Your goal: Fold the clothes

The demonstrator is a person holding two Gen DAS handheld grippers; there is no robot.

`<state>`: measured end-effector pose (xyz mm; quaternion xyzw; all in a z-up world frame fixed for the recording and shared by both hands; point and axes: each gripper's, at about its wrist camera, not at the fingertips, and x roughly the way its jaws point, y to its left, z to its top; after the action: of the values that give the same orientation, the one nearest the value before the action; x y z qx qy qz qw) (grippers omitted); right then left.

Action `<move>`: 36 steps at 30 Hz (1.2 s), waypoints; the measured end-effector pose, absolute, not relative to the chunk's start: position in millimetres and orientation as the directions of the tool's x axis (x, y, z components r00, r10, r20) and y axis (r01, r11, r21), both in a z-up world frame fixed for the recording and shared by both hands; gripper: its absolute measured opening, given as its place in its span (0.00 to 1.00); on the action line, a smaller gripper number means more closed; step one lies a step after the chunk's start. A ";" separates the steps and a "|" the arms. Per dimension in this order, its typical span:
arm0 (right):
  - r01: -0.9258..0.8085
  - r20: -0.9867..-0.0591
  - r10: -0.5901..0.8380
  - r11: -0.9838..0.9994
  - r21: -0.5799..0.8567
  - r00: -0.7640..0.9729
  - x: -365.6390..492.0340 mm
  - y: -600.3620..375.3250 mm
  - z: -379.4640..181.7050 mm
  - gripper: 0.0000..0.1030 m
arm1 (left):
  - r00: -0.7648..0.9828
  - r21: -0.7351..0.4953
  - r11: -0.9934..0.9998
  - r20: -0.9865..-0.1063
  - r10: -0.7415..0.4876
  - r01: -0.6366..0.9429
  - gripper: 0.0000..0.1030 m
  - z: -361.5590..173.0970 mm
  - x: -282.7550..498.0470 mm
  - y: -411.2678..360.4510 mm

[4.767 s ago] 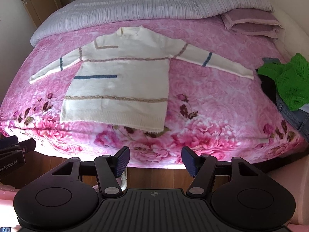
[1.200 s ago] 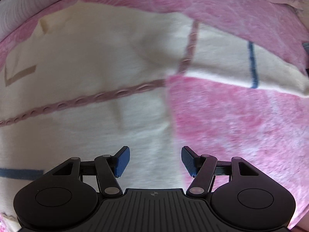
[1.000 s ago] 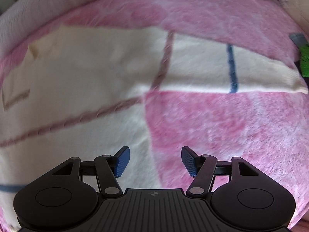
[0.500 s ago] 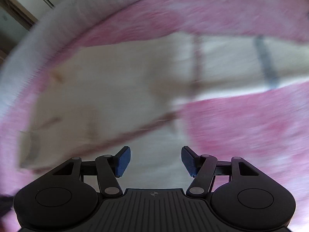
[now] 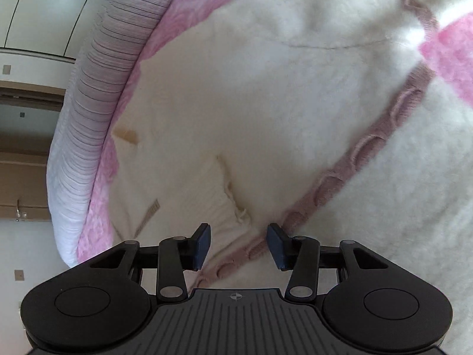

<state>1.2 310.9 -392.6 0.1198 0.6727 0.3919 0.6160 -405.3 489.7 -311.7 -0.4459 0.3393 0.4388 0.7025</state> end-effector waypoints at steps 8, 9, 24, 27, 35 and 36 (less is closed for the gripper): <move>-0.546 -0.696 0.712 0.551 0.631 -0.086 -3.0 328.4 -359.6 0.06 | 0.388 -0.320 0.247 -0.866 0.315 -0.915 0.16 -313.7 -403.9 501.0; -0.566 -0.675 0.736 0.535 0.627 -0.051 -0.2 325.0 -349.6 0.06 | 0.394 -0.321 0.261 -0.864 0.313 -0.910 0.16 -312.9 -402.1 502.6; -0.605 -0.721 0.663 0.664 0.440 0.204 65.4 290.2 -337.9 0.06 | 0.431 -0.306 0.400 -0.859 0.275 -0.864 0.16 -325.0 -339.4 520.0; -0.614 -0.691 0.693 0.641 0.460 0.206 66.4 288.9 -339.2 0.06 | 0.429 -0.287 0.428 -0.858 0.284 -0.857 0.16 -324.6 -328.2 522.6; -0.601 -0.820 0.542 0.723 0.341 0.187 73.6 287.6 -359.8 0.06 | 0.381 -0.212 0.483 -0.880 0.284 -0.850 0.16 -340.6 -301.9 527.2; -0.593 -0.843 0.502 0.745 0.306 0.196 74.3 286.4 -363.7 0.06 | 0.371 -0.195 0.492 -0.883 0.288 -0.848 0.16 -342.4 -299.4 526.7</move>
<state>74.3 286.4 -363.7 -0.0433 0.5257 0.3543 0.7722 -299.4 526.7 -342.4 -0.3359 0.4167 0.3755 0.7566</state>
